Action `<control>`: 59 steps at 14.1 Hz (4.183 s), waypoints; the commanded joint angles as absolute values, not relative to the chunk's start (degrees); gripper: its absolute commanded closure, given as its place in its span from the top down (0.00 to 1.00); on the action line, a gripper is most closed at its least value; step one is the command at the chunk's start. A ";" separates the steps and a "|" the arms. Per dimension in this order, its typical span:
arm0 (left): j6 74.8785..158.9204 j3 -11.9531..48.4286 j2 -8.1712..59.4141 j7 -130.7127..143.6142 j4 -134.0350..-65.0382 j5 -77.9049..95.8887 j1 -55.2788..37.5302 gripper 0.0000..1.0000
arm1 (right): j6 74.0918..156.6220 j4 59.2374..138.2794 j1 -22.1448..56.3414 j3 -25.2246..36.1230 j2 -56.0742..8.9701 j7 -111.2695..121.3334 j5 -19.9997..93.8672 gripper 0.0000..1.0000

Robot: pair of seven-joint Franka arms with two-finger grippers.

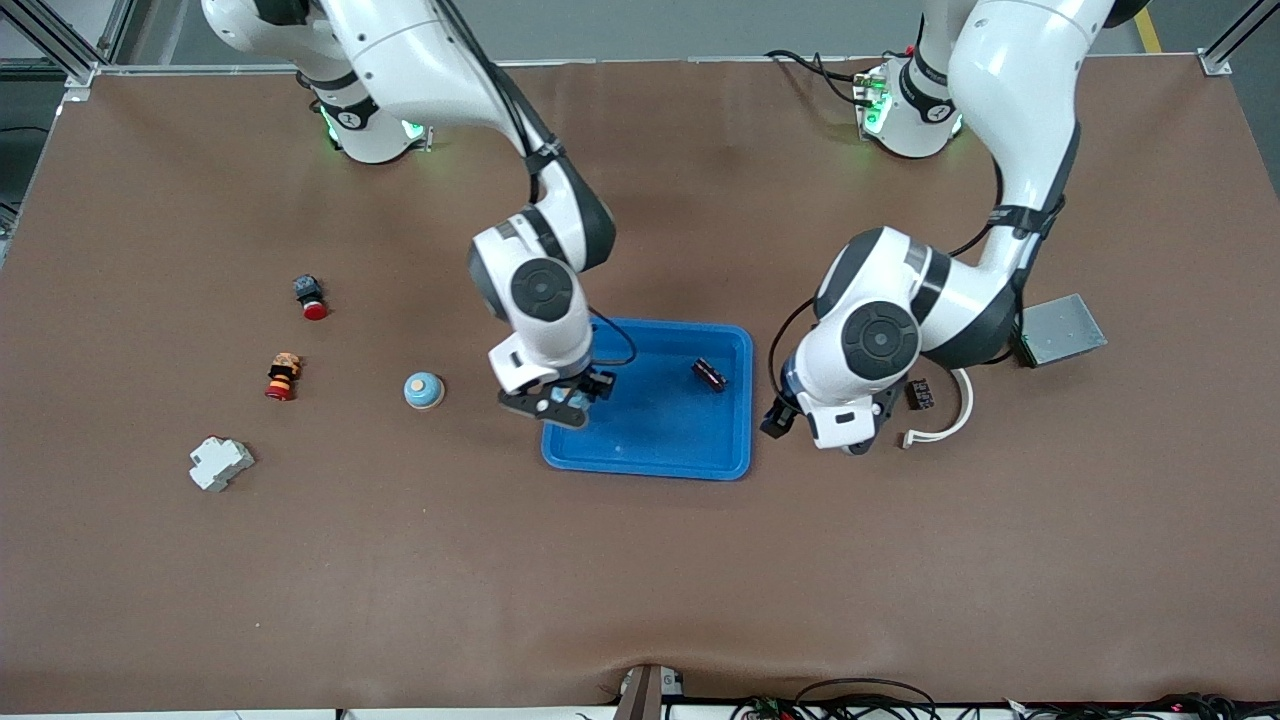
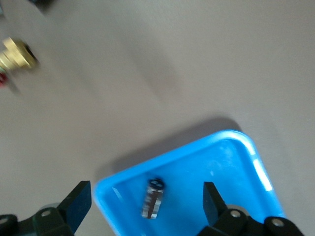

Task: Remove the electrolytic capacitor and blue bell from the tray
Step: 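Grasp the second bell with the right gripper while the left gripper reaches the capacitor, then set the second bell on the table while the left gripper grasps the capacitor, then carry the capacitor toward the hook with the left gripper while the right gripper withdraws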

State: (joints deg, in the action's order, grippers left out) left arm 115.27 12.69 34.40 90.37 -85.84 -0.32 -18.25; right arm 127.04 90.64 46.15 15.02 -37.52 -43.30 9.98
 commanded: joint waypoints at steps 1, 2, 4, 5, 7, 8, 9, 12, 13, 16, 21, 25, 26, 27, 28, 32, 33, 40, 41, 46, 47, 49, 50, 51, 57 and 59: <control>119.52 12.31 36.38 97.80 -84.20 0.09 -21.00 1.00 | 126.74 95.88 41.76 13.97 -32.44 -35.36 9.05 0.00; 120.14 12.22 36.56 98.34 -84.20 -0.17 -22.05 1.00 | 127.17 97.28 40.53 13.97 -31.82 -32.63 9.05 0.00; 121.02 11.87 37.44 98.79 -84.20 -0.35 -23.55 1.00 | 127.27 97.82 37.28 13.97 -31.11 -26.75 9.05 0.00; 122.24 11.78 38.14 99.66 -84.20 -0.44 -24.42 1.00 | 127.35 97.74 35.79 13.97 -31.11 -23.76 9.05 0.00; 124.01 11.78 39.46 100.46 -84.29 -1.83 -26.01 1.00 | 128.40 97.65 33.23 13.89 -31.46 -19.97 9.14 0.00; 124.19 11.69 40.25 101.24 -84.46 -2.98 -26.71 1.00 | 128.93 97.73 32.53 13.89 -31.64 -18.39 9.14 0.00; 124.28 11.69 40.95 102.03 -84.64 -4.29 -27.24 1.00 | 129.72 97.73 31.39 13.89 -31.81 -16.63 9.23 0.00; 124.28 11.78 42.10 102.74 -84.90 -6.24 -27.95 1.00 | 133.75 97.82 28.74 13.62 -33.57 -11.87 9.67 0.00; 124.28 11.78 42.53 102.74 -84.99 -6.24 -28.38 1.00 | 134.73 97.82 28.65 13.62 -34.53 -11.69 9.67 0.00; 124.28 11.78 44.38 102.74 -85.08 -7.55 -28.56 1.00 | 136.31 98.87 28.21 13.54 -35.24 -11.25 9.76 0.00; 125.51 11.78 46.05 103.27 -85.08 -9.05 -28.65 1.00 | 141.76 100.46 26.72 13.10 -37.26 -9.32 9.93 0.00; 126.30 11.78 47.55 103.62 -84.99 -9.67 -29.44 1.00 | 142.65 100.63 26.02 13.10 -37.88 -7.30 10.37 0.00; 126.30 11.69 47.64 103.80 -84.99 -9.67 -29.62 1.00 | 142.65 100.63 25.49 12.75 -37.97 -6.08 10.81 0.00; 126.30 11.69 47.64 103.89 -84.99 -9.58 -29.88 1.00 | 142.65 100.63 24.53 12.40 -38.23 -4.76 11.51 0.00; 126.30 11.78 47.64 103.89 -84.99 -9.58 -29.88 1.00 | 142.65 100.72 23.48 11.78 -38.32 -3.18 12.64 0.00; 126.30 11.78 47.55 104.68 -84.90 -9.58 -29.71 0.31 | 145.00 102.73 21.53 10.28 -38.67 0.09 14.50 0.00; 126.30 11.78 47.55 104.59 -84.90 -9.67 -29.62 0.22 | 147.02 104.14 21.71 10.20 -38.67 0.09 14.50 0.00; 126.30 11.78 47.20 104.15 -84.55 -9.58 -29.36 0.00 | 148.45 104.77 21.18 10.02 -38.76 0.18 14.50 0.00; 126.21 11.78 46.68 103.72 -84.55 -9.67 -29.09 0.00 | 148.45 104.77 20.75 10.02 -38.76 0.18 14.50 0.00; 123.94 11.87 42.55 96.78 -84.46 -10.11 -26.90 0.00 | 148.36 104.85 20.21 10.02 -38.76 0.18 14.50 0.00; 122.19 12.04 41.41 94.77 -84.46 -10.02 -26.11 0.00 | 148.45 104.85 20.21 10.02 -38.85 0.18 14.50 0.00; 119.46 12.30 37.81 88.63 -84.64 -9.67 -24.09 0.00 | 148.54 104.94 20.21 10.02 -38.85 0.18 14.50 0.00; 118.40 12.39 35.88 84.33 -84.64 -9.23 -22.69 0.00 | 148.71 104.94 20.30 10.02 -39.11 0.18 14.50 0.00; 116.91 12.48 33.95 79.85 -84.73 -8.97 -20.94 0.00 | 148.71 105.03 20.30 10.02 -39.11 0.18 14.50 0.00; 109.62 12.57 28.30 55.60 -84.90 -8.44 -10.13 0.00 | 148.27 104.68 21.00 9.93 -39.11 -0.26 15.21 1.00; 106.45 12.48 27.25 46.27 -85.25 -7.48 -5.65 0.00 | 147.83 104.33 20.74 9.93 -38.94 0.00 15.12 1.00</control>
State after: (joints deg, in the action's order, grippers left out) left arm 108.77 11.84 29.31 53.84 -83.31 -8.67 -9.63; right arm 147.97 104.42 21.34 10.48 -39.45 -1.25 13.54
